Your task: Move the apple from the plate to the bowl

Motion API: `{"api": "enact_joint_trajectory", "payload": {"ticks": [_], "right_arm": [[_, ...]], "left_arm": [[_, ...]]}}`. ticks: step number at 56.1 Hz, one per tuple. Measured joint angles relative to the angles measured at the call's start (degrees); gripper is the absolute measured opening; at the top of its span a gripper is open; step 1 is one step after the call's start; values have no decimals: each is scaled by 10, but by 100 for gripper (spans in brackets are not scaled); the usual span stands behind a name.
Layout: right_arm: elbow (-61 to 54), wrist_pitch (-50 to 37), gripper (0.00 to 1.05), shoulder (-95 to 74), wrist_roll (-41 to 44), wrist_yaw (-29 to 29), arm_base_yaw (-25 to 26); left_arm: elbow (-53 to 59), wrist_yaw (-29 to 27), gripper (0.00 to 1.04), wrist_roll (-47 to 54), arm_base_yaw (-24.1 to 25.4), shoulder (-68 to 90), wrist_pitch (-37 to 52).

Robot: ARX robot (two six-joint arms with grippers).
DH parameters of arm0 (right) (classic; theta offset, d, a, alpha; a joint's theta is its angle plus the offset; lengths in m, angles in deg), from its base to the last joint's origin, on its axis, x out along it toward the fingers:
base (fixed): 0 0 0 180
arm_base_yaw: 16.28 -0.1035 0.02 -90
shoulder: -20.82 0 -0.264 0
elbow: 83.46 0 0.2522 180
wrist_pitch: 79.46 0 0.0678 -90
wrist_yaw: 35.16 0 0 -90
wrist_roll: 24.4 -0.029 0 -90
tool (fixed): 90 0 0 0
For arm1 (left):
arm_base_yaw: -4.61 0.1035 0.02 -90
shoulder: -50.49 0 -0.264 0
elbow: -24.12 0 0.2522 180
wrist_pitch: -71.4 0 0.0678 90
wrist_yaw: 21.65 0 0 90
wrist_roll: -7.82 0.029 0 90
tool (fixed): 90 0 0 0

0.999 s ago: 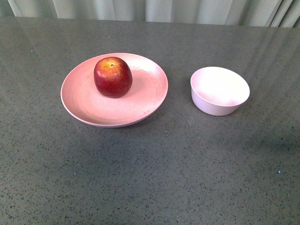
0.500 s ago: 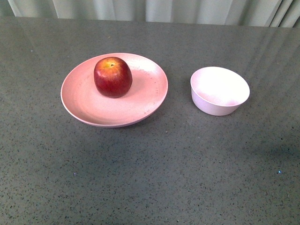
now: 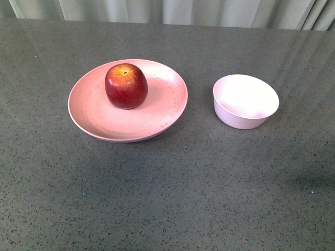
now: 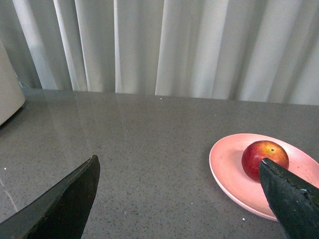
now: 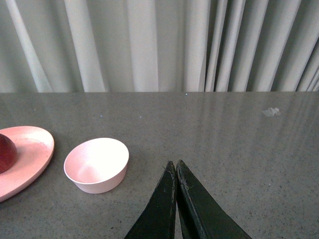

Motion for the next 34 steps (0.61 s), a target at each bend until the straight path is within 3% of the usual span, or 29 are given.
{"api": "enact_joint_trajectory", "payload": {"ticks": [4, 12, 18, 19, 24, 26, 29, 34], "right_arm": [[0, 0, 2, 0, 0, 0, 0], [0, 0, 24, 1, 0, 0, 0], [0, 0, 47, 1, 0, 0, 0], [0, 0, 50, 1, 0, 0, 0], [0, 1, 66, 1, 0, -2, 0], [0, 1, 71, 1, 0, -2, 0], [0, 1, 80, 2, 0, -2, 0], [0, 1, 93, 2, 0, 0, 0]], "left_arm": [[0, 0, 96, 0, 0, 0, 0], [0, 0, 96, 0, 0, 0, 0], [0, 0, 96, 0, 0, 0, 0], [-3, 17, 96, 4, 4, 7, -9], [-87, 207, 96, 78, 47, 135, -176], [-109, 251, 96, 89, 43, 189, -195], [-134, 282, 96, 98, 29, 259, -179], [-160, 273, 96, 101, -4, 345, -112]]}}
